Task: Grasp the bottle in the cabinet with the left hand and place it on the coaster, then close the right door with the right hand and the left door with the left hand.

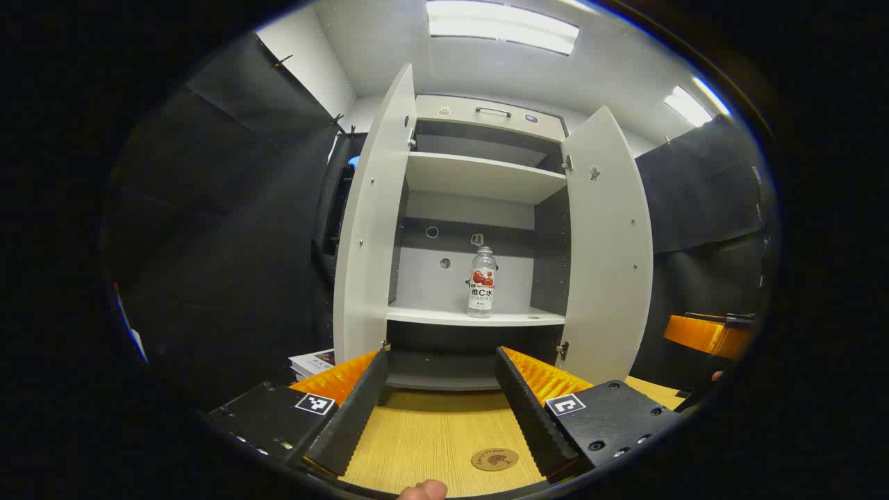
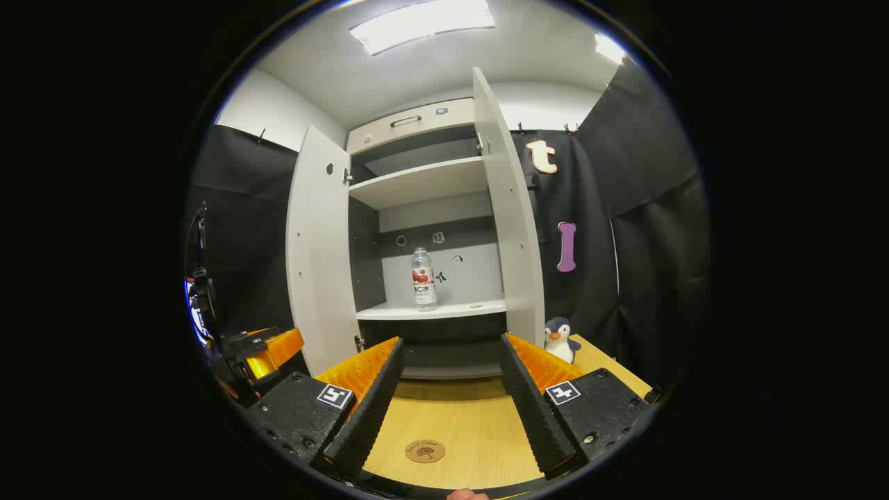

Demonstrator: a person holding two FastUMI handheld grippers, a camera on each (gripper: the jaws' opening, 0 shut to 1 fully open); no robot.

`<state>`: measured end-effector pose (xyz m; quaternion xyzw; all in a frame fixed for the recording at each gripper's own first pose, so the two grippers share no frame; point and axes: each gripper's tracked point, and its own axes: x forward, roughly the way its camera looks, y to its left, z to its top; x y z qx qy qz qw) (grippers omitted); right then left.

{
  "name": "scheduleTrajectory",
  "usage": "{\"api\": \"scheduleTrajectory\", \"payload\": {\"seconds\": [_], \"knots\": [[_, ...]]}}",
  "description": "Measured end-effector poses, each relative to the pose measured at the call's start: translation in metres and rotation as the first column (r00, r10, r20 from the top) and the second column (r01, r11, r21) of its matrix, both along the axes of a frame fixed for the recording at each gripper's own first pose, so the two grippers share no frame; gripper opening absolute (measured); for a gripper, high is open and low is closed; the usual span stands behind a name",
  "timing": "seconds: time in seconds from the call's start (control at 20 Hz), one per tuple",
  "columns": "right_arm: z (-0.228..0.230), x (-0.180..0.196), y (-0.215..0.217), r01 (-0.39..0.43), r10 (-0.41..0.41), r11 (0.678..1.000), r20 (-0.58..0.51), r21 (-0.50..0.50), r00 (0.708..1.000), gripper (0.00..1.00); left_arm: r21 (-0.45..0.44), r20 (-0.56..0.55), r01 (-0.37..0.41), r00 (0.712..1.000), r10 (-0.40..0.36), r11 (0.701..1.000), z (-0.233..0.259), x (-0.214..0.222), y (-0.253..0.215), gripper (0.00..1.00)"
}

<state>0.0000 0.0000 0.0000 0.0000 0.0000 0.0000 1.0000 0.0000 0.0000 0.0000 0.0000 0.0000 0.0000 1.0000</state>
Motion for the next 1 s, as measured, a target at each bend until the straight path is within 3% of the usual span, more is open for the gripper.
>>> {"api": "scheduleTrajectory", "payload": {"seconds": [0.05,0.1,0.15,0.25,0.35,0.45,0.65,0.75,0.95,1.0], "knots": [[0.002,0.0,-0.001,0.01,-0.01,1.0,0.007,-0.004,1.0,0.83,0.001,0.004,0.002,1.0,-0.002,1.0,0.001,-0.001,0.0,0.99],[0.005,-0.002,-0.003,0.023,-0.023,1.0,0.015,-0.011,1.0,0.83,0.004,0.005,0.0,1.0,0.0,1.0,0.0,-0.001,0.001,0.94],[0.007,-0.002,-0.005,0.033,-0.032,0.999,0.024,-0.02,0.999,0.83,0.005,0.005,-0.002,1.0,0.002,1.0,0.0,-0.002,0.002,0.99],[0.011,-0.005,-0.006,0.045,-0.044,0.998,0.038,-0.04,0.998,0.83,-0.002,0.0,-0.002,1.0,0.002,1.0,-0.002,-0.002,0.002,0.94],[0.013,-0.008,-0.004,0.048,-0.046,0.998,0.048,-0.047,0.998,0.83,-0.015,-0.008,-0.002,1.0,0.002,1.0,-0.005,-0.004,0.003,0.99],[0.014,-0.011,-0.003,0.055,-0.052,0.997,0.052,-0.054,0.997,0.83,-0.025,-0.008,0.001,1.0,-0.001,1.0,-0.005,-0.006,0.004,0.9],[0.016,-0.015,0.003,0.049,-0.045,0.997,0.06,-0.06,0.997,0.83,-0.027,0.005,0.008,1.0,-0.008,1.0,0.0,-0.007,0.004,0.95],[0.015,-0.016,0.003,0.051,-0.047,0.996,0.058,-0.069,0.997,0.83,-0.023,0.01,0.007,1.0,-0.007,1.0,0.003,-0.008,0.004,0.9],[0.015,-0.017,0.009,0.042,-0.038,0.997,0.058,-0.066,0.998,0.83,-0.01,0.011,0.006,1.0,-0.006,1.0,0.001,-0.011,0.003,0.99],[0.014,-0.017,0.009,0.041,-0.038,0.997,0.056,-0.069,0.998,0.83,-0.008,0.01,0.006,1.0,-0.006,1.0,0.001,-0.011,0.004,0.95]]}}
